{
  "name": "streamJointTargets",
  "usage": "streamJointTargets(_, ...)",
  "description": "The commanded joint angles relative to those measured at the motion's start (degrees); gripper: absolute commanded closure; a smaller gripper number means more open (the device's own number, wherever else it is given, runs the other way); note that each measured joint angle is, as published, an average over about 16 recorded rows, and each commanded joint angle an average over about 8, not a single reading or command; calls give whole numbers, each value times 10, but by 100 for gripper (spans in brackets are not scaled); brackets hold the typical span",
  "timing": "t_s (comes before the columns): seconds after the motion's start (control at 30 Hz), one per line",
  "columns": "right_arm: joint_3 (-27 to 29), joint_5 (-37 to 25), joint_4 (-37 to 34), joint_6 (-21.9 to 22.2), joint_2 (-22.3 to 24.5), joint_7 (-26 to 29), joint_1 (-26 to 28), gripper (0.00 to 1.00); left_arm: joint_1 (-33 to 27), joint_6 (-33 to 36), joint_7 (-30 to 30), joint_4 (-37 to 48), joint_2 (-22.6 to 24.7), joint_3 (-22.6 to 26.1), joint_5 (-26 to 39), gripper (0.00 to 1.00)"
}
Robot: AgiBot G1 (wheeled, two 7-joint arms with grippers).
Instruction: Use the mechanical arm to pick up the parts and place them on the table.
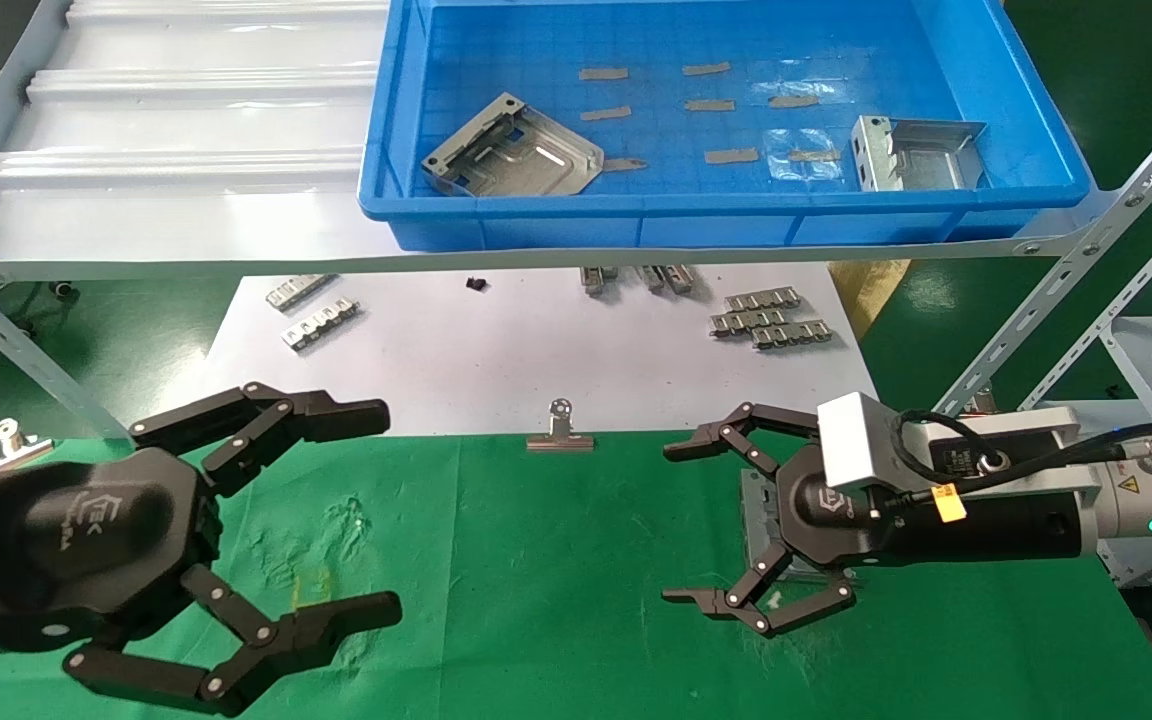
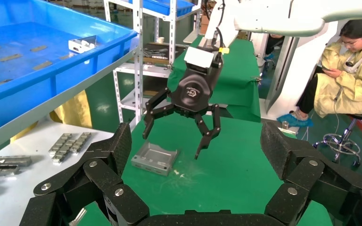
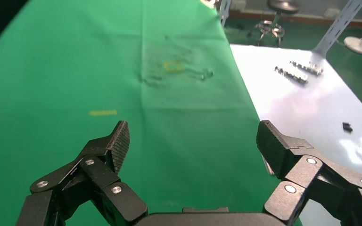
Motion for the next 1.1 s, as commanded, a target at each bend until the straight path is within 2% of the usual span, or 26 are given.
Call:
streamJointTargets(0.03, 18, 6, 20, 2, 7, 16, -15, 0, 0, 0, 0, 0, 0, 0, 0, 0)
streamJointTargets(1.1, 306, 96, 329, 32, 110, 265, -247, 0, 0, 0, 0, 0, 0, 0, 0, 0)
